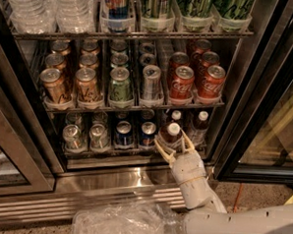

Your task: Pick blue plastic bottle from bottom shelf of fridge

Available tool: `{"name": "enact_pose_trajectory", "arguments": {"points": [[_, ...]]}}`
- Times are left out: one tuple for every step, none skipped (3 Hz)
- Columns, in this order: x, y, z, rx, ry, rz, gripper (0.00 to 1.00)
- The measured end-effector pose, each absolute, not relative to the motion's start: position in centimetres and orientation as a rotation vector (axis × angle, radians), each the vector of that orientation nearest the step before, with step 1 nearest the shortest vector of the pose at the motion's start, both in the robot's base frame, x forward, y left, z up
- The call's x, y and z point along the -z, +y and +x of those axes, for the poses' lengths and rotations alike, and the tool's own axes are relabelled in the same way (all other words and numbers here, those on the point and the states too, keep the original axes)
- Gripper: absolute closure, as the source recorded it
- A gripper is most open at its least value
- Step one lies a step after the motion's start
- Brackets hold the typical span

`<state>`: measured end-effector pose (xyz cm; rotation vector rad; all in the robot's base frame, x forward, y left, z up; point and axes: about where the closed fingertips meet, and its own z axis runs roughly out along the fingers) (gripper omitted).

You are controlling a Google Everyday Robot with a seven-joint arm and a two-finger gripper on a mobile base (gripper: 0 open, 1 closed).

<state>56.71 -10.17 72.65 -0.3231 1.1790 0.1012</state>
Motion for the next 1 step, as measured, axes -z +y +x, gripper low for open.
{"name": "enact_pose_trajectory", "arguments": {"points": [[-72.64,-10.19,56.66,-0.102,1.179,-0.326,1.00]]}}
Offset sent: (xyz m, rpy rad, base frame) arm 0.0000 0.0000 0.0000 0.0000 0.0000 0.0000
